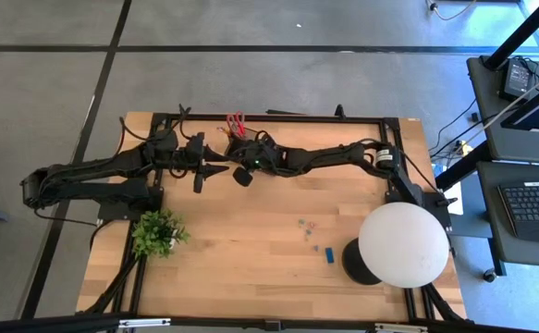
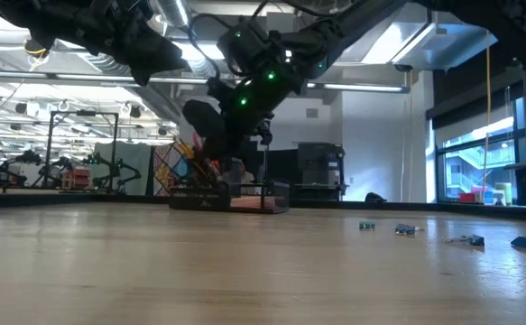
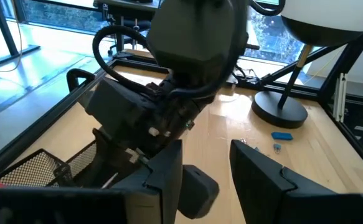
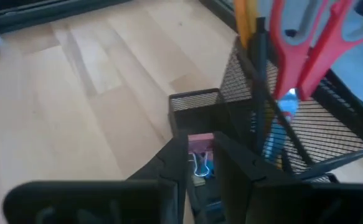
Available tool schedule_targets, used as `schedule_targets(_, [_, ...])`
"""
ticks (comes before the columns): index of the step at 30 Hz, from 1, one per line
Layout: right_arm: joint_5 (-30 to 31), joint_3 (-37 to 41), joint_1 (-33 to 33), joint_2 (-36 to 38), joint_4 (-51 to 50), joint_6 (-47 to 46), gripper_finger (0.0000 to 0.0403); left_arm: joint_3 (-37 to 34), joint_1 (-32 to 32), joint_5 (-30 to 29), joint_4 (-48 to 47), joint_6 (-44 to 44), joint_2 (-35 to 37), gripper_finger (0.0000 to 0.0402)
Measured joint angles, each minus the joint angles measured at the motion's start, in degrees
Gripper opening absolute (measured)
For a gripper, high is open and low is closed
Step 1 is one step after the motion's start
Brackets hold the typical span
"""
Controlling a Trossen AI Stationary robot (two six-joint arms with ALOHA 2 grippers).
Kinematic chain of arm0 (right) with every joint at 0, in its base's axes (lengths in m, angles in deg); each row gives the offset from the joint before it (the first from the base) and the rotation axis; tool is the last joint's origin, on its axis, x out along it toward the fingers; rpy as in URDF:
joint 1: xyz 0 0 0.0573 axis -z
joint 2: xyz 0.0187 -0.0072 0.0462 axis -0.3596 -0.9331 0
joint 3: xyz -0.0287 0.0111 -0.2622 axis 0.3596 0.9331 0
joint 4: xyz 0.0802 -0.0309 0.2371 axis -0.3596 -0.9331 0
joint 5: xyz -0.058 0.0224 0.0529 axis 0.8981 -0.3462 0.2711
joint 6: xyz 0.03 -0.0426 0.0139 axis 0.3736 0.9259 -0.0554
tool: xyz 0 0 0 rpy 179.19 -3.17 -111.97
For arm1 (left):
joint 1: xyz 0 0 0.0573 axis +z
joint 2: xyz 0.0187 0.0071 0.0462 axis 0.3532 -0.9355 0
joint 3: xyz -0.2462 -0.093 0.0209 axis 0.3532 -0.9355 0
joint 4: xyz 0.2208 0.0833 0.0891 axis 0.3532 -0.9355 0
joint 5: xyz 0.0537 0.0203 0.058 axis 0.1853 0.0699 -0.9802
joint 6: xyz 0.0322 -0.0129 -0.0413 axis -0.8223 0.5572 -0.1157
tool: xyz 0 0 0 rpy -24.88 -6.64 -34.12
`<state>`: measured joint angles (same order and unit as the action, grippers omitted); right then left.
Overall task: Pick and place office supplies into organizer
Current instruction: Put the pink binder clip into the black desk organizer
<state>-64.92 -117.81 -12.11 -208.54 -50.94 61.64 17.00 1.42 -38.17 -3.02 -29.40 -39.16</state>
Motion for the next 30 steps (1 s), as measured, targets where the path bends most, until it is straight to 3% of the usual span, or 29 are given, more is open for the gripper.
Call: schedule_targets(30, [-2.4,0.0,1.2,0.0,-1.3,-1.2,0.0067,0.0,0.0,0.0,0.0,0.0,0.0,0.0127])
